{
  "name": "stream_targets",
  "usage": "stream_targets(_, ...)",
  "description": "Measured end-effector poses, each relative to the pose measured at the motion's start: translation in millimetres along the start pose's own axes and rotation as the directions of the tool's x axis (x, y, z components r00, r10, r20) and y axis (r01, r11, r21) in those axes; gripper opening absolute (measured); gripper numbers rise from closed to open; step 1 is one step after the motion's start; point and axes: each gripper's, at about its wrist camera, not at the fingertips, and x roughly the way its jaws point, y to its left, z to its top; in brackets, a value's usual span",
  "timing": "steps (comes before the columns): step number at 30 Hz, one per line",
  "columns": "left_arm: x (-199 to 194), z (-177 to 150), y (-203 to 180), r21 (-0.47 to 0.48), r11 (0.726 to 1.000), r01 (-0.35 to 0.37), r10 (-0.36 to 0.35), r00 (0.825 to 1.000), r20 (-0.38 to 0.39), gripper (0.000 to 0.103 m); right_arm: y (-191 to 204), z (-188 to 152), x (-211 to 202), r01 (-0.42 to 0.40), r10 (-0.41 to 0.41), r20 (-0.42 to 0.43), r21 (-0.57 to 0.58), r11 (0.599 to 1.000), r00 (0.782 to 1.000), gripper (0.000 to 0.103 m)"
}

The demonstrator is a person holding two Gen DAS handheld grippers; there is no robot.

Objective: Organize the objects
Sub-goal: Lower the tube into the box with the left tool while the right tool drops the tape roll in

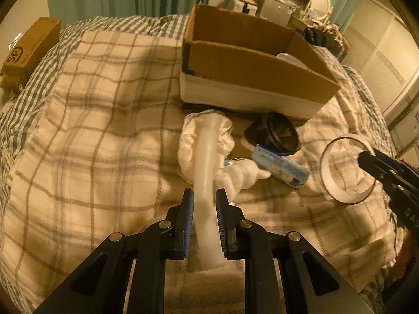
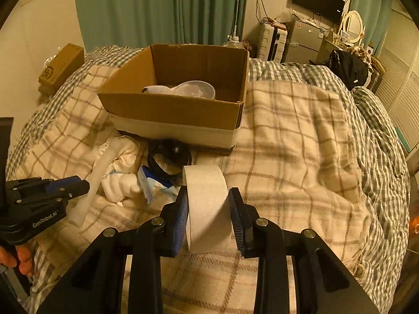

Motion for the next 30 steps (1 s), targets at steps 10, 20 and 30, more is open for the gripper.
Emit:
stream_targets(10,36,2,6,-0.017,1.000,-0.012,0.010,0.991,-0.130,0.074,-1,-2,11,-0.035,0.035,-0.019,0.010,0.999,0.999,0.030)
stream_targets(20,5,8,5,-0.008,1.000,0.021,-0.021,1.000,-0.017,0.015,-7,1,1,-0.048,0.048,0.004,0.020,0.999,0.999,0.030)
stream_targets(30,-70,28,-7,0.022,0.998,0.052,-0.055,0.987,0.148,0.014,-7,21,-61,-0.014,0.016,0.131,-0.018,1.000,0.991,0.030)
